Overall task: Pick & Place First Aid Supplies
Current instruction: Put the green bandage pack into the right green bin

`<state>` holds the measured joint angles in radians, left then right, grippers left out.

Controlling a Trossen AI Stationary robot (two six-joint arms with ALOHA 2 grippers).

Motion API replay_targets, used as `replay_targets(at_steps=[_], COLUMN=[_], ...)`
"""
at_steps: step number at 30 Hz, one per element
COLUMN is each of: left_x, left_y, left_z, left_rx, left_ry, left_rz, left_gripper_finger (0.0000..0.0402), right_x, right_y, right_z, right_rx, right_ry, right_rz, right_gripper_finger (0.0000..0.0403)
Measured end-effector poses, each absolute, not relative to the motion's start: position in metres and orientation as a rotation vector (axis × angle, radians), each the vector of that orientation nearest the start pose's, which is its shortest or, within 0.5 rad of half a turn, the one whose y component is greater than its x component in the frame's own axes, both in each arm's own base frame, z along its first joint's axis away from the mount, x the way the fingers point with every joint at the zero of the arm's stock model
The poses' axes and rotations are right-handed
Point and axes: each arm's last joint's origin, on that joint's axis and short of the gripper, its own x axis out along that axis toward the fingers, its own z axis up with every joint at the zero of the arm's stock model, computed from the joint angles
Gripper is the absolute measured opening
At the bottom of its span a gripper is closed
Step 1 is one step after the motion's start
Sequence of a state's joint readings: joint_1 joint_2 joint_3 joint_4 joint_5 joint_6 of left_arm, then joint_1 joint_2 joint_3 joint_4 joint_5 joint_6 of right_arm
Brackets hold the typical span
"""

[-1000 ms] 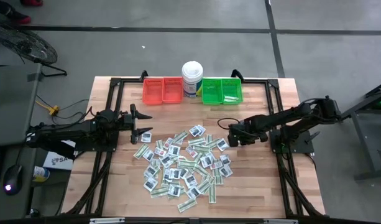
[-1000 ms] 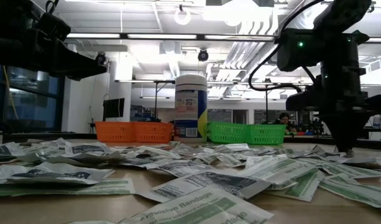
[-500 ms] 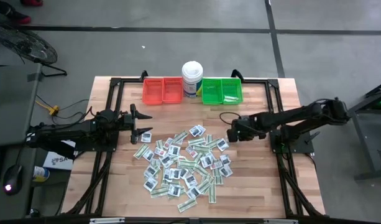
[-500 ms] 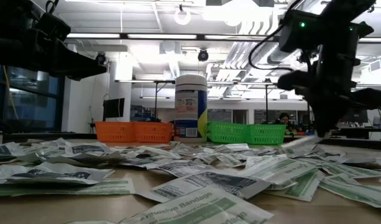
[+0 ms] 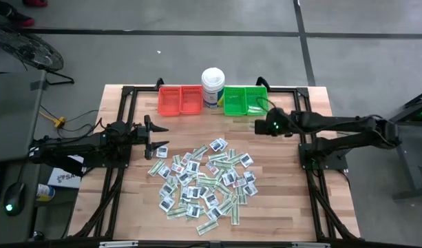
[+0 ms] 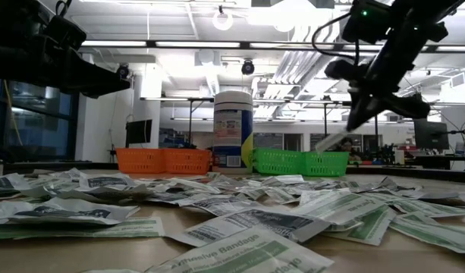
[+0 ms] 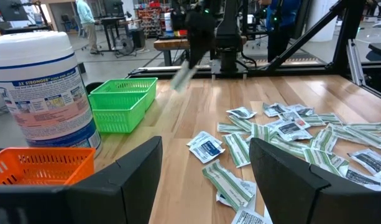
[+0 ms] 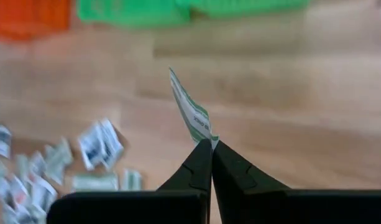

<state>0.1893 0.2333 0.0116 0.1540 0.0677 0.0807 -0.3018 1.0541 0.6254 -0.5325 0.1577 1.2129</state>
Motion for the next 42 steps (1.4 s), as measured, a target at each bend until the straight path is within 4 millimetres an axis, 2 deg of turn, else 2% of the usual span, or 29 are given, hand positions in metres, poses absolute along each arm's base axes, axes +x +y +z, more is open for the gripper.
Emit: replay_targets(at_steps=[6,12,16,25,29,36,42], left_x=[0.11,0.11,0.11,0.11,0.11,0.11,0.11], left_y=[0.019,0.019,0.019,0.019,0.019,0.019,0.019], left_z=[0.163,0.163,0.163,0.163,0.163,0.163,0.163], left_rx=[0.072,0.072,0.072,0.072,0.072,0.072,0.072], left_ry=[0.072,0.072,0.072,0.072,0.072,0.072,0.072], left_rz=[0.119,0.119,0.119,0.119,0.119,0.119,0.118], left_gripper_finger=[0.0238,0.0238,0.0238,0.0238,0.0238,0.0238,0.0238], right_x=[0.181,0.17,0.169,0.181,0.183,0.184,0.183], right_y=[-0.088,-0.111,-0.128,-0.165,-0.173,-0.175,-0.175], right_z=[0.214,0.214,0.206,0.179,0.17,0.168,0.168], right_rx=[1.149,1.138,1.149,1.225,1.24,1.24,1.238], right_ry=[0.43,0.388,0.406,0.373,0.37,0.364,0.358], right_rz=[-0.995,-1.082,-1.1,-1.076,-1.085,-1.089,-1.102], right_gripper_finger=[0.0,0.0,0.0,0.0,0.0,0.0002,0.0043])
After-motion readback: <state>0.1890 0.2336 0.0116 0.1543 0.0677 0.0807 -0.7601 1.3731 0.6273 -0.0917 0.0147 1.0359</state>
